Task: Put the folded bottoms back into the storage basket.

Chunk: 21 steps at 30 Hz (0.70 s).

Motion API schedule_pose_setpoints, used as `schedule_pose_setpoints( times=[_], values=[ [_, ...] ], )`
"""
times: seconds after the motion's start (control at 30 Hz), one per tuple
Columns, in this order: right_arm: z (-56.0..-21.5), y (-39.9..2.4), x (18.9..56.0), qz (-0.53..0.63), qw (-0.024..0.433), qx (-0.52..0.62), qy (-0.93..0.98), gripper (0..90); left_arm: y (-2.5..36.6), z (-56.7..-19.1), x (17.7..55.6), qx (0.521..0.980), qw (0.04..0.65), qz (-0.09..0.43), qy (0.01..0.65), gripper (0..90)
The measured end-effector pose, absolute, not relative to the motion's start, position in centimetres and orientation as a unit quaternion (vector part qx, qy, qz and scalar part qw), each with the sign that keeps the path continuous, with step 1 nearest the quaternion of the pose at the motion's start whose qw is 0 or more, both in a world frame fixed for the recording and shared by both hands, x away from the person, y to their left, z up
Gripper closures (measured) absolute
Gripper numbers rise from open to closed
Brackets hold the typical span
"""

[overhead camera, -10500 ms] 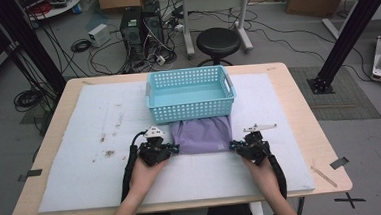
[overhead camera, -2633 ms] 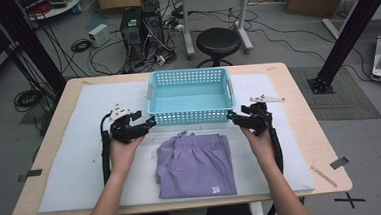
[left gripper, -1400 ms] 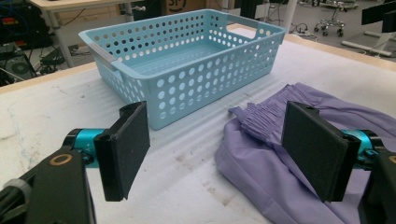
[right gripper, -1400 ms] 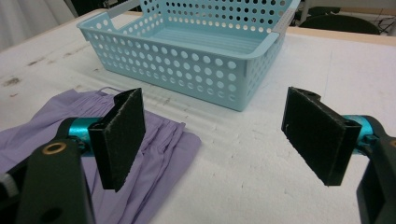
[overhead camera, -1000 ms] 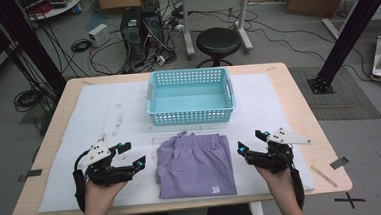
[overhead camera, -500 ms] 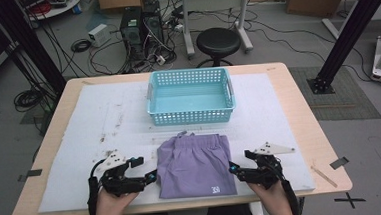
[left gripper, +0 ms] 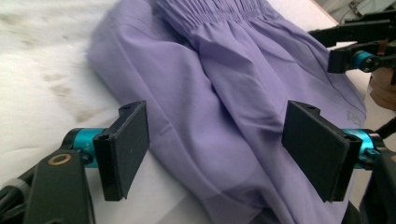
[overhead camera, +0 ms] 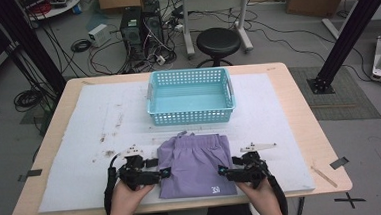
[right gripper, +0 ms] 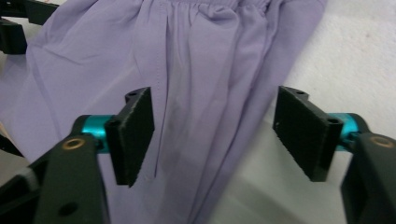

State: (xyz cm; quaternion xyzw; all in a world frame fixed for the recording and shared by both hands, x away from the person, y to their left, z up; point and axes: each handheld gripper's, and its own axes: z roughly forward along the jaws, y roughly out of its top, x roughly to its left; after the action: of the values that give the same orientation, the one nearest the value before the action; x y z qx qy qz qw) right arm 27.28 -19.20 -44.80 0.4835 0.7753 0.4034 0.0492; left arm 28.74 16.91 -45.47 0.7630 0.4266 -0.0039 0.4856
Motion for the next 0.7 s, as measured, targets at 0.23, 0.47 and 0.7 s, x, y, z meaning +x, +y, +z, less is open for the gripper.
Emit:
schedule_pose_setpoints(
  times=[0.23,0.47,0.7],
  values=[
    [-44.7,-18.4,27.4,0.401,0.053,0.474,0.782,39.2,15.9,-45.3,28.8,0.768,0.476,0.012,0.429,24.0],
    [-44.8,-19.1,27.6,0.396,0.067,0.496,0.77,39.8,15.8,-45.4,29.0,0.762,0.479,0.009,0.436,24.4],
    [-44.9,-17.7,27.7,0.392,0.068,0.478,0.783,54.2,14.3,-45.4,29.3,0.772,0.472,0.008,0.427,38.2]
  ],
)
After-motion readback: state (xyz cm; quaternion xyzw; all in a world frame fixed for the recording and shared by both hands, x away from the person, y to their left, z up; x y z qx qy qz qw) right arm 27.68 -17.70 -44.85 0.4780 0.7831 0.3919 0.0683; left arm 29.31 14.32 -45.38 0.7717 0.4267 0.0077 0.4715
